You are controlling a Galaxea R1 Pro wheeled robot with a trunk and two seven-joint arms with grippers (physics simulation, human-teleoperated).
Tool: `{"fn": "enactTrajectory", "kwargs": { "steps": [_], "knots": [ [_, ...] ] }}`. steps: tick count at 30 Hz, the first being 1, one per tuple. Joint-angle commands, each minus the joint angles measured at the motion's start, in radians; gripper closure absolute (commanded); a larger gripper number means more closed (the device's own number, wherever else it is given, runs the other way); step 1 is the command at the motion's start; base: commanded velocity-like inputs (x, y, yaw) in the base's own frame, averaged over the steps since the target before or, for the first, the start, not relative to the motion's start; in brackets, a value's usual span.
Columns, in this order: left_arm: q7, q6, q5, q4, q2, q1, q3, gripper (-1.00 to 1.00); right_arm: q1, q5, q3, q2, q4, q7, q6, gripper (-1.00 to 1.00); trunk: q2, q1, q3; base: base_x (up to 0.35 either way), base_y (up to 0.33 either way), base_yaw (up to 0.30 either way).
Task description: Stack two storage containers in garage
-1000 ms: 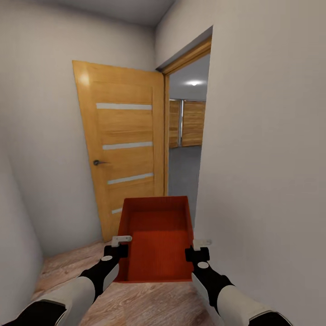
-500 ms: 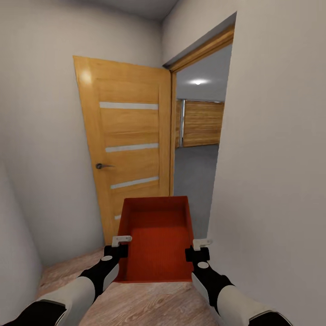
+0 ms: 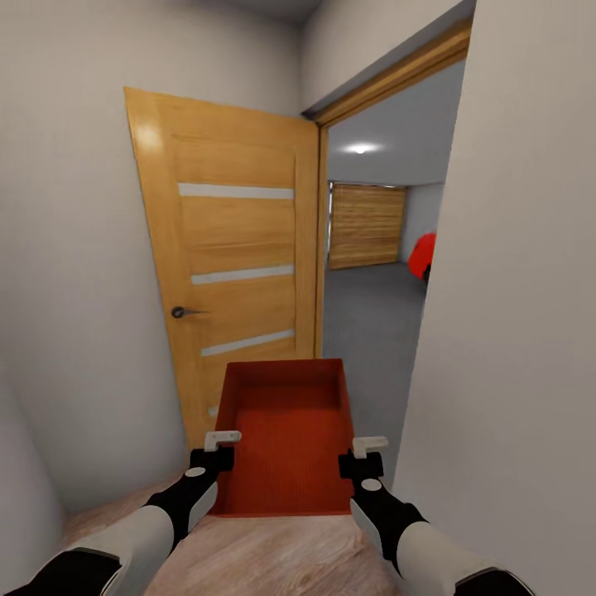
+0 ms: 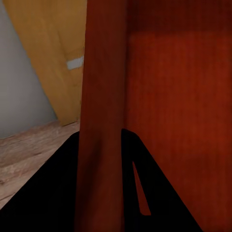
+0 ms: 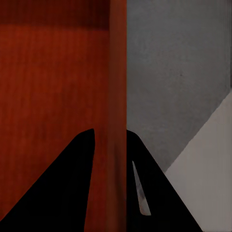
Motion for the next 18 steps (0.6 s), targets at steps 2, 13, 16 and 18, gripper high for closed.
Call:
{"fn": "enactTrajectory", "kwargs": {
  "steps": [2, 13, 16, 18],
  "knots": [
    [0.006, -0.058, 0.056, -0.002, 0.034, -0.001, 0.057, 1.0, 0.0, -0.016, -0.027, -0.005, 0.01, -0.001, -0.007, 1.0, 0.0, 0.001, 0.0, 0.288, 0.231, -0.254],
    [0.006, -0.058, 0.056, -0.003, 0.034, -0.001, 0.057, 1.0, 0.0, -0.016, -0.027, -0.006, 0.01, -0.001, -0.007, 1.0, 0.0, 0.001, 0.0, 0.288, 0.232, -0.282],
    [0.006, -0.058, 0.056, -0.003, 0.034, -0.001, 0.057, 1.0, 0.0, -0.016, -0.027, -0.006, 0.01, -0.001, -0.007, 1.0, 0.0, 0.001, 0.0, 0.288, 0.233, -0.286],
    [0.006, -0.058, 0.056, -0.003, 0.034, -0.001, 0.057, 1.0, 0.0, -0.016, -0.027, -0.006, 0.01, -0.001, -0.007, 1.0, 0.0, 0.001, 0.0, 0.288, 0.233, -0.286]
  ]
}}
